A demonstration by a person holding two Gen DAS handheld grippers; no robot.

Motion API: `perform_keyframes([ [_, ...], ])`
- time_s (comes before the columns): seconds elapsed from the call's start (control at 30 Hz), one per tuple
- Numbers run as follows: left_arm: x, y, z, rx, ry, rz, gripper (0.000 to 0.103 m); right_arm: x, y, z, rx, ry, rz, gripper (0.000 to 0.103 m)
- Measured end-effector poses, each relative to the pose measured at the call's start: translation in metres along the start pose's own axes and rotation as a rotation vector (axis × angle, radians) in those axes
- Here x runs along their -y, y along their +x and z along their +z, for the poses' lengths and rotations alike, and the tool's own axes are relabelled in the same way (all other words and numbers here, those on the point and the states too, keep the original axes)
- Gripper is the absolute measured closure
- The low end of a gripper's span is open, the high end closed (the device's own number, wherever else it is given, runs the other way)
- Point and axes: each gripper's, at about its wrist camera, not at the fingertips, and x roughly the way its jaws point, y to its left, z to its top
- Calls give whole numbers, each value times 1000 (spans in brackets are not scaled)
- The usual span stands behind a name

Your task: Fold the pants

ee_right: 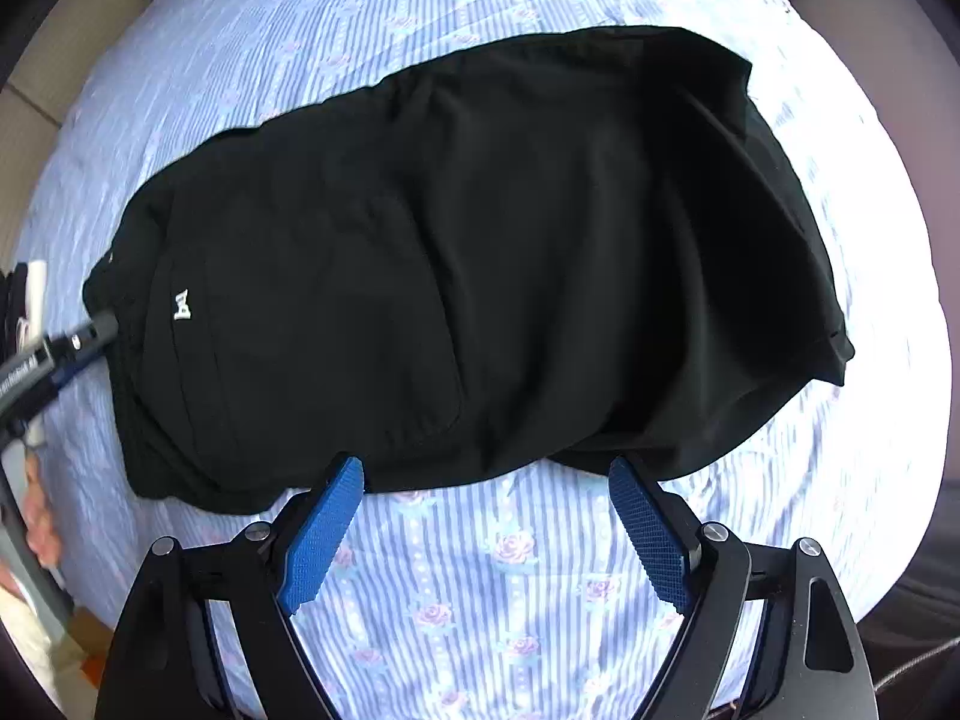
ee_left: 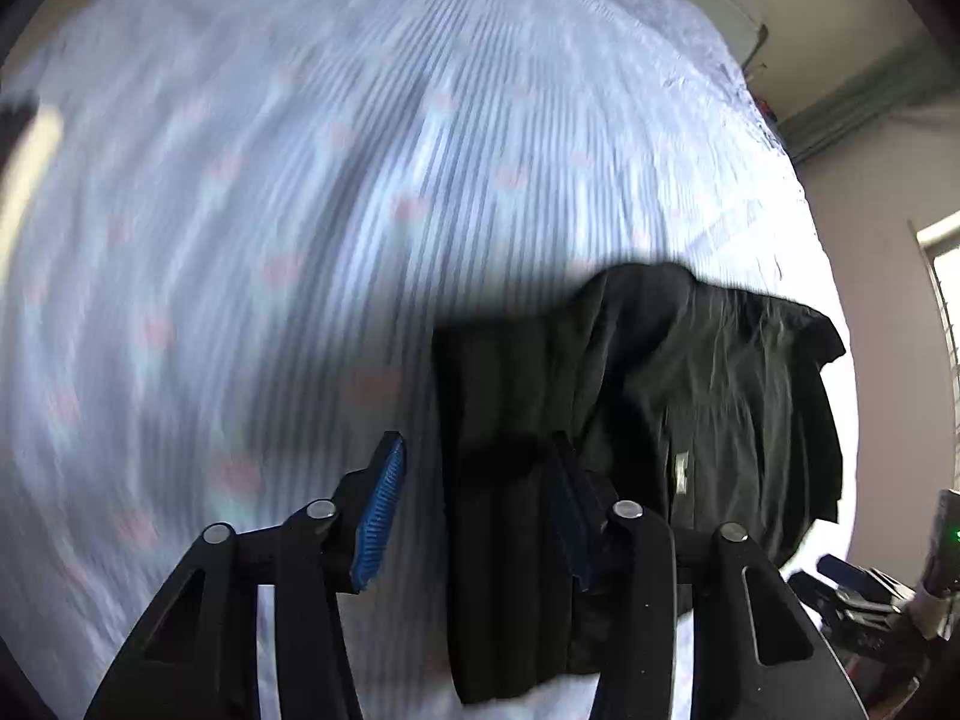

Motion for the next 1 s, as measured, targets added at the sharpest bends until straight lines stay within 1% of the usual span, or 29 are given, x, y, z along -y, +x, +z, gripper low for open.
perform_keyframes([
  [0.03,4,4,8,-16,18,4,70,0,-2,1,7,7,4,18],
  [0.07,4,10,14,-37,20,3,79,-1,-3,2,12,10,11,18],
  [0.1,4,16,18,-59,15,3,79,-2,-4,3,17,13,17,18],
  [0.13,6,20,22,-63,20,10,80,-3,-6,3,24,17,24,18],
  [0.2,5,21,31,-45,11,14,81,-4,-8,6,34,26,37,18],
  [0.27,6,22,40,-36,-6,1,81,-8,-9,12,55,26,46,18],
  [0.3,7,23,42,-39,1,9,80,-8,-10,12,62,22,44,18],
  [0.37,12,30,43,-80,31,67,77,-7,-10,9,77,21,48,18],
  [0.4,11,24,39,-75,40,82,74,-7,-12,8,83,22,48,18],
  [0.43,15,15,34,-49,42,103,72,-5,-14,5,91,26,46,18],
  [0.47,17,5,30,-26,45,125,63,-1,-18,3,103,32,41,18],
  [0.5,22,-11,22,16,57,156,50,6,-22,-1,116,34,42,18],
  [0.53,29,-34,6,75,84,174,44,13,-26,-6,131,36,45,18],
  [0.57,38,-43,-1,95,97,176,39,22,-29,-12,152,40,44,18],
  [0.6,44,-55,-15,105,106,162,39,31,-31,-11,167,40,38,18],
  [0.63,54,-63,-35,83,120,116,39,45,-35,-21,182,48,33,18],
  [0.67,61,-64,-45,63,130,90,39,62,-42,-26,188,60,34,18],
  [0.7,75,-62,-64,29,157,57,39,75,-44,-34,192,75,37,18],
  [0.73,88,-59,-75,16,185,44,39,88,-45,-40,194,89,43,18],
  [0.77,105,-56,-90,15,230,25,39,107,-46,-50,193,111,56,18],
  [0.8,119,-53,-99,17,277,10,39,117,-44,-55,190,122,66,18],
  [0.83,142,-47,-111,19,354,3,40,128,-43,-61,187,130,79,18],
  [0.87,154,-44,-117,23,402,0,41,143,-42,-70,185,139,94,18],
  [0.9,177,-38,-129,27,490,-20,41,154,-41,-75,182,146,99,18],
  [0.97,207,-31,-141,23,604,-60,41,171,-37,-84,175,158,106,19],
  [1.0,223,-23,-146,13,649,-80,42,179,-36,-89,174,164,110,21],
])
